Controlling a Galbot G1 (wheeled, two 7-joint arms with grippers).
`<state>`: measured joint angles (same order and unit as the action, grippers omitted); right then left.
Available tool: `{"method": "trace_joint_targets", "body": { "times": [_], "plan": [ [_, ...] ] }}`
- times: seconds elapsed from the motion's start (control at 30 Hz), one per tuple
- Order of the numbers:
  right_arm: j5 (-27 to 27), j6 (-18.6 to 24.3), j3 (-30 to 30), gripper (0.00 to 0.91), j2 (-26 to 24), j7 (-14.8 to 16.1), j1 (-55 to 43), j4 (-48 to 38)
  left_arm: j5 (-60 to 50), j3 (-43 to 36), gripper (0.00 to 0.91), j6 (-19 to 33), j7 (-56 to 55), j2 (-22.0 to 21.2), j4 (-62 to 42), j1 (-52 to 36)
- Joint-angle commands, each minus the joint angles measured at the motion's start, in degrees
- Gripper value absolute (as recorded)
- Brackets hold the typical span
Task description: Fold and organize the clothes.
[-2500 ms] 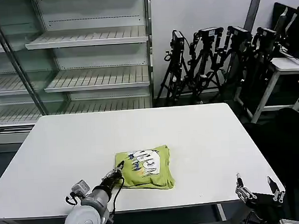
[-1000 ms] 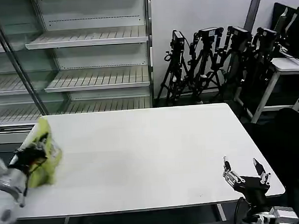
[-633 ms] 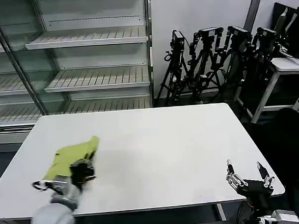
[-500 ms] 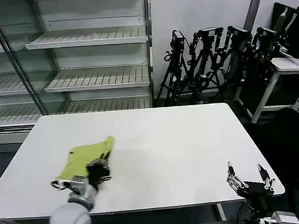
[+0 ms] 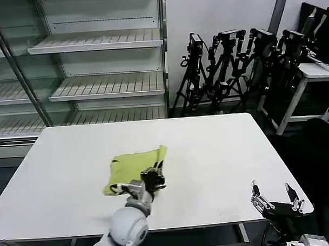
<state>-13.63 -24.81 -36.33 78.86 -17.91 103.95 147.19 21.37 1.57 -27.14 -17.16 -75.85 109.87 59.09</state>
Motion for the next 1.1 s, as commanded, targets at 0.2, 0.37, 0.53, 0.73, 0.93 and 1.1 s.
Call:
{"method": "trace_joint_targets", "body": {
  "times": [0.2,0.37,0.53,0.73,0.93,1.1],
  "plan": [
    [0.53,2.43,0.12,0.907,-0.81,1.61,-1.25,1.07,5.05,-2.27,0.907,7.52,-1.4,-8.09,-0.17,-1.46],
    [0.87,3.0,1.3,0.907,-1.26,2.57,-2.41,0.55,7.27,2.89,0.907,9.54,-0.04,-5.42,9.65,5.61],
    [1.91,3.29,2.65,0.907,-1.83,3.38,-4.26,0.17,4.13,9.89,0.907,9.68,3.03,-1.65,19.02,17.54],
    [3.69,6.77,6.98,0.907,-2.41,4.02,-6.19,-2.62,-10.54,22.9,0.907,13.79,5.58,-0.46,26.52,31.84],
    [4.51,6.8,11.63,0.907,-2.89,3.91,-7.64,-3.87,-14.77,27.54,0.907,15.23,5.22,-1.46,30.44,38.87],
    [6.08,6.77,13.2,0.907,-3.28,4.34,-8.95,-5.35,-14.35,27.69,0.907,14.8,5.28,-2.64,31.94,41.07]
  ]
}}
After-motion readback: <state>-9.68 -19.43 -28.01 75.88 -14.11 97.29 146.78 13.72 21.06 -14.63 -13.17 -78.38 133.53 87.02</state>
